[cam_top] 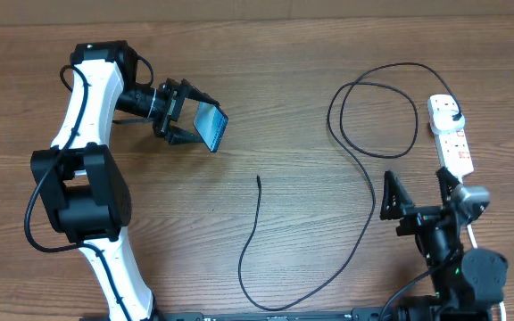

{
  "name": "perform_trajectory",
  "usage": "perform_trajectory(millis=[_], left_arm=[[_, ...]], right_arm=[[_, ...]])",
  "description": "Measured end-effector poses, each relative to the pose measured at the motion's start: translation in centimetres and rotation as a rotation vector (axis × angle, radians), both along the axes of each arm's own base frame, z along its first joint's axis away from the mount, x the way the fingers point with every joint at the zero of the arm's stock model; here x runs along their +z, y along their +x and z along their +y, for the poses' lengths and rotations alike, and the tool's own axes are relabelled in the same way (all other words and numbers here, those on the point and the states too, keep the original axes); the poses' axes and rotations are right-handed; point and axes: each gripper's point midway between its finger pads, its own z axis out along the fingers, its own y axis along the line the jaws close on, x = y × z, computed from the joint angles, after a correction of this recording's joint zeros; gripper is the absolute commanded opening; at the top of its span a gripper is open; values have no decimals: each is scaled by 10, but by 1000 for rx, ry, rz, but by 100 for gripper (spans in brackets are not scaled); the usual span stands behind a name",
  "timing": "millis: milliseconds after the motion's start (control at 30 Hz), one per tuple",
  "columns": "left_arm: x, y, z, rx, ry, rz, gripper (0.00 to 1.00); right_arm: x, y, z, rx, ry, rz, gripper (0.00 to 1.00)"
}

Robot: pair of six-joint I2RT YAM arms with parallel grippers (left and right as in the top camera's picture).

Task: Plug charger to phone and switch on socket
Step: 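Move the right gripper toward the phone held by the left gripper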

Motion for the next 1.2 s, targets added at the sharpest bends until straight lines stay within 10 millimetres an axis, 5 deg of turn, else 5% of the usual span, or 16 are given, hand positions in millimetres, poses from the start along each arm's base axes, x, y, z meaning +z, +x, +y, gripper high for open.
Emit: perform_trajectory(millis=[300, 533, 800, 1200], left_arm=[[0, -1, -2, -7, 3, 0, 4], [-2, -1, -4, -15, 11, -3, 4], [-5, -2, -3, -21, 33, -4, 4], [-18, -5, -15, -32, 133, 51, 4]], right_arm=[[10, 25, 7, 40, 13, 248, 100], [11, 49, 31, 179, 67, 480, 100], [-21, 72, 80, 470, 228, 687, 100], [-59, 79, 101, 480, 586, 962, 100]])
